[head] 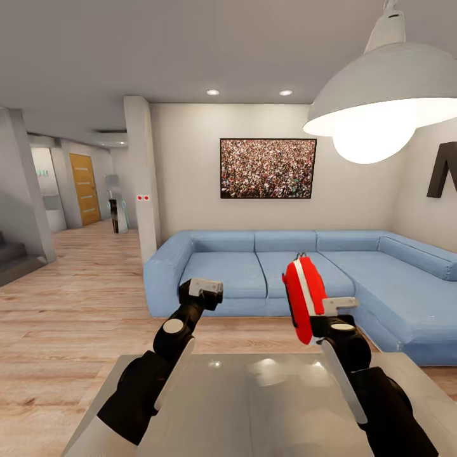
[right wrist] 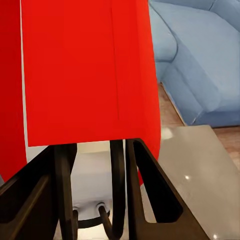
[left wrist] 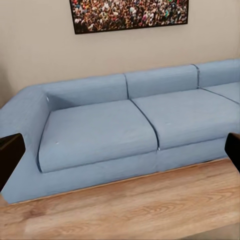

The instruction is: Turn on the radio receiver that's on the table in the living room.

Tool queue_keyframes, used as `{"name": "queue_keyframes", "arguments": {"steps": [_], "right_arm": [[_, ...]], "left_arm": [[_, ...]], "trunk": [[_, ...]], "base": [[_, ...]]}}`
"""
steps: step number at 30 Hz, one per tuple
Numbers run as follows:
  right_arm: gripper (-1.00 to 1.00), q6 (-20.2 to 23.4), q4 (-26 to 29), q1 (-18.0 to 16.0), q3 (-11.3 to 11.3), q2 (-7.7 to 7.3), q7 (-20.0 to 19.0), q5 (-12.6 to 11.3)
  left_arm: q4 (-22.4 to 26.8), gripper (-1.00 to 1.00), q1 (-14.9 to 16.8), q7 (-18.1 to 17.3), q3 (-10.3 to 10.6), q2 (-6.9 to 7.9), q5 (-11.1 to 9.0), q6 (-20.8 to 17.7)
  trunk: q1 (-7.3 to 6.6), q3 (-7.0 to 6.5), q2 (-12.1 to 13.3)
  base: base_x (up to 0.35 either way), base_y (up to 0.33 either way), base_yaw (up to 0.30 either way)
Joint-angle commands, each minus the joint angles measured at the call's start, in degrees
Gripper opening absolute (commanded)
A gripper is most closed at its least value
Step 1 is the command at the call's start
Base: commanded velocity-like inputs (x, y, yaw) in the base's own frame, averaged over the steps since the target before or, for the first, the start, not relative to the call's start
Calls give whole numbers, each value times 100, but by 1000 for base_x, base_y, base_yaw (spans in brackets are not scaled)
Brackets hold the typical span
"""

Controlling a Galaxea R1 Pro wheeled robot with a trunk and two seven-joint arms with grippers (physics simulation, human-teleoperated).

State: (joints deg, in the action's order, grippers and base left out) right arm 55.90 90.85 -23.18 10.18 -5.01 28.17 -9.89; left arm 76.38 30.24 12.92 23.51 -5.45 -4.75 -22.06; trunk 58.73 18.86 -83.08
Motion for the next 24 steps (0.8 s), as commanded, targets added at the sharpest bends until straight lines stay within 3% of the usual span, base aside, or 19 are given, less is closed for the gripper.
{"name": "queue_keyframes", "arguments": {"steps": [1, 7, 11, 16, 24], "right_arm": [[-100, 13, 3, -2, -2, 0, -2, 45], [-100, 34, -1, -2, -6, 0, 2, -46], [-100, 41, -4, -2, -23, -3, 4, -314], [-100, 44, -7, -2, -300, -8, 4, -698], [-100, 51, -56, -2, -412, -9, 4, -784]], "left_arm": [[-10, 100, 0, 0, -1, 0, 0, 0], [-26, 100, 0, 0, -4, 0, 0, 0], [-51, 100, 0, 0, -4, 0, 0, 0], [-91, 100, 0, 0, -4, 0, 0, 0], [-152, 100, 0, 0, -4, 0, 0, 0]], "trunk": [[0, -1, 0], [0, -1, 0], [0, -1, 0], [0, -1, 0], [0, -1, 0]], "base": [[0, 0, 0], [0, 0, 0], [0, 0, 0], [0, 0, 0], [0, 0, 0]]}}
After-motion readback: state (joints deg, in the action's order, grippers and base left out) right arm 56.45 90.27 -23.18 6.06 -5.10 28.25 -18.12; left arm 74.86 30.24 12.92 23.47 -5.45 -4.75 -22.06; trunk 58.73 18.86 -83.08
